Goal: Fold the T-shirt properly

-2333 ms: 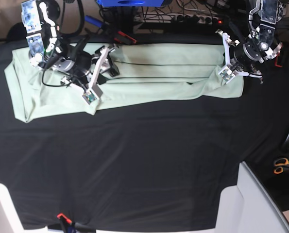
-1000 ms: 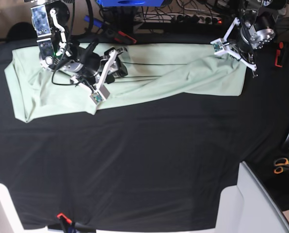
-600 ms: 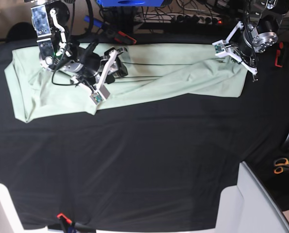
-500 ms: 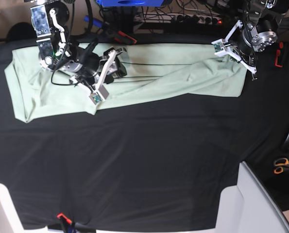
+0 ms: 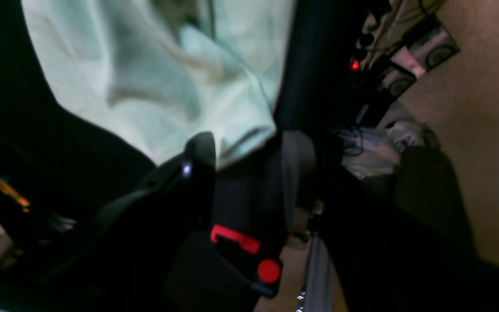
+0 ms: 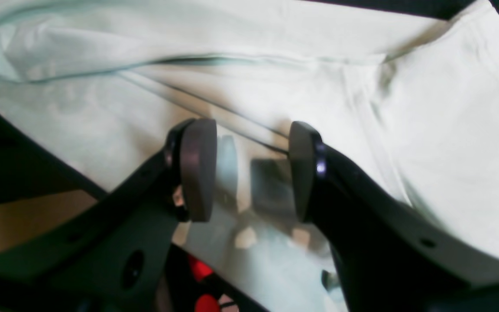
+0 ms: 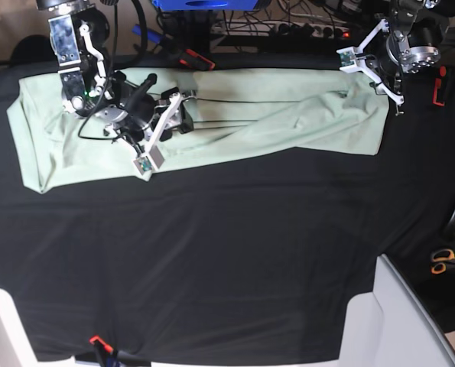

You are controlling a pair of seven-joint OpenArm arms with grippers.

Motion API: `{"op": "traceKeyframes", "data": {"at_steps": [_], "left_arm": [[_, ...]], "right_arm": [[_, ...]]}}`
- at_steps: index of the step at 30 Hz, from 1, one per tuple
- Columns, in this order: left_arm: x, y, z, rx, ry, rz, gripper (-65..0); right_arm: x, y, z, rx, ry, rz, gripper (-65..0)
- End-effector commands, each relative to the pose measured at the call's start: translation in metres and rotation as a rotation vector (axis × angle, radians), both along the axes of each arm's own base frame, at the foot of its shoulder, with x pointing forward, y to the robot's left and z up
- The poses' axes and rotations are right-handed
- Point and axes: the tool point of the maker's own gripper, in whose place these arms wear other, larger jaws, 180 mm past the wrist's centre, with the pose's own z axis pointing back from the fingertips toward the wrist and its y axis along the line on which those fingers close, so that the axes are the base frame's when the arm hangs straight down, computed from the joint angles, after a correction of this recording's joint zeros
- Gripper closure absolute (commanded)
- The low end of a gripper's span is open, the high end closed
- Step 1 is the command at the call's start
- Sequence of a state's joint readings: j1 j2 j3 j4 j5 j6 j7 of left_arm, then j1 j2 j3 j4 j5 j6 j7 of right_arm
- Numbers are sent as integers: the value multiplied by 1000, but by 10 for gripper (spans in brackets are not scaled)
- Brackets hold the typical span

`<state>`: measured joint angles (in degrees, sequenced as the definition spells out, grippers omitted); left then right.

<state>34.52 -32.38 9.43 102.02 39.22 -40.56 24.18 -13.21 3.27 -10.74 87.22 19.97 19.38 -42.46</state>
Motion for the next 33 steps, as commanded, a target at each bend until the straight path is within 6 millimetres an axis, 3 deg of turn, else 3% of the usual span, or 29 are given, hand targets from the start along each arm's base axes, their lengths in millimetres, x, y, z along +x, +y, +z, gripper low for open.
{"op": "traceKeyframes", "data": {"at_steps": [1, 4, 7, 9, 11, 12, 15, 19, 27, 33], "left_arm": [[7, -1, 10, 5, -32, -26, -257], [15, -15, 19, -45, -63, -31, -255], [27, -44, 36, -176, -107, -14, -237], [38, -57, 46, -244, -142, 4, -156], [55, -70, 51, -306, -186, 46, -24], [62, -73, 51, -327, -200, 72, 0], [79, -73, 50, -387, -252, 192, 0], [102, -73, 59, -597, -338, 450, 0], [98, -33, 36, -816, -341, 813, 0], [95, 45, 73, -989, -556, 1085, -12]], "right_arm": [[6, 3, 4, 20, -19, -6, -267], [6, 2, -3, 15, 2, -7, -266], [7, 4, -5, 23, 9, -16, -266], [5, 3, -5, 23, 9, -15, -266], [5, 3, -4, 22, 7, -15, -266], [6, 2, -4, 21, 4, -14, -264], [6, 0, 2, 33, -41, -29, -264], [9, 2, 24, 64, -131, -43, -264], [8, -28, 48, 41, -270, -70, -264], [9, -69, 53, -1, -322, -198, -264]]}}
